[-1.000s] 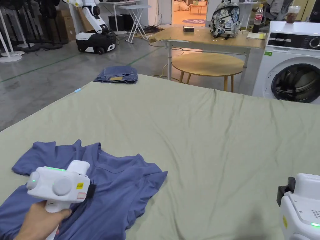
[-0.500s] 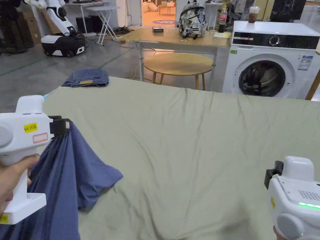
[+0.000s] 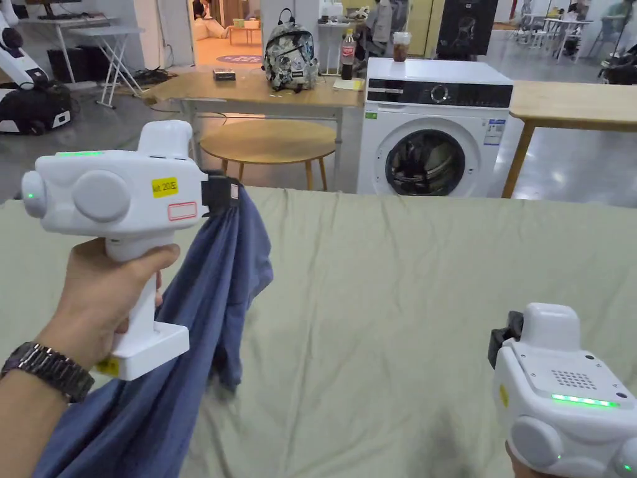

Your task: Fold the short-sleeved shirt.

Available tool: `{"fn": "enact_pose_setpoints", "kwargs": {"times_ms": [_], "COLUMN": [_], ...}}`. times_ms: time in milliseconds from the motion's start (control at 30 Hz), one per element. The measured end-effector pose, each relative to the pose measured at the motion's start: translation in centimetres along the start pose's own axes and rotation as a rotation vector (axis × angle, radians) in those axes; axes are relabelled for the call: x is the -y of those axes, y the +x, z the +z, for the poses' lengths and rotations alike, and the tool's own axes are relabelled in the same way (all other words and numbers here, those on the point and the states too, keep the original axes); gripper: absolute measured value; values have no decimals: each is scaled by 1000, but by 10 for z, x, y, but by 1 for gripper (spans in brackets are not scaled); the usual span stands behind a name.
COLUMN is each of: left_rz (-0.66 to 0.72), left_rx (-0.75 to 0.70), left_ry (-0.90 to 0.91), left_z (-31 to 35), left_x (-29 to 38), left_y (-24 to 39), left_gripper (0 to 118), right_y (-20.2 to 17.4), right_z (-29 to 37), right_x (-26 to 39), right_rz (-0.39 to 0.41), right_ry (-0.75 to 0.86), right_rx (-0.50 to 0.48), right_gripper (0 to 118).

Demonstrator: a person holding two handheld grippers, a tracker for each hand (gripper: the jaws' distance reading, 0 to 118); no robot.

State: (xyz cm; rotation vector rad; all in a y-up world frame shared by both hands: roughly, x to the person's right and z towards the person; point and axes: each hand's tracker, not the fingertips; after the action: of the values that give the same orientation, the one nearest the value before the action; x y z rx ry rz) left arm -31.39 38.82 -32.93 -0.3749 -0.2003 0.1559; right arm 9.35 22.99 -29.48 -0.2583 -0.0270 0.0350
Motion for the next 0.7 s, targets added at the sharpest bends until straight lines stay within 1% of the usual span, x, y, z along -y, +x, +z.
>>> {"fn": "enact_pose_setpoints", "kwargs": {"times_ms": [200, 233, 267, 333, 367, 467, 567, 700], "left_rz": [-49, -50, -69, -89, -91, -126, -100, -86], "left_rx": [198, 194, 259, 322, 344, 413, 462, 491], "left_ry": [-74, -81, -103, -137, -156, -224, -300, -362], "left_z": [-73, -71, -79, -92, -102, -114, -120, -120], "left_x": [10, 19, 26, 42, 48, 81, 116, 151], "left_y": [103, 130, 151, 186, 190, 228, 248, 254], "left_gripper": [0, 0, 0, 0, 0, 0, 0, 0], "right_y": [38, 45, 52, 64, 69, 85, 97, 105], "right_z": [10, 12, 14, 18, 20, 26, 31, 34], "right_x": [1, 2, 2, 4, 5, 8, 11, 16], "right_rz": [-19, -23, -24, -24, -22, -25, -30, -31], "right_ry": [-2, -2, -4, -5, -7, -13, -22, -39], "right_rx": [76, 89, 103, 126, 140, 168, 189, 204], "right_gripper": [0, 0, 0, 0, 0, 0, 0, 0]}}
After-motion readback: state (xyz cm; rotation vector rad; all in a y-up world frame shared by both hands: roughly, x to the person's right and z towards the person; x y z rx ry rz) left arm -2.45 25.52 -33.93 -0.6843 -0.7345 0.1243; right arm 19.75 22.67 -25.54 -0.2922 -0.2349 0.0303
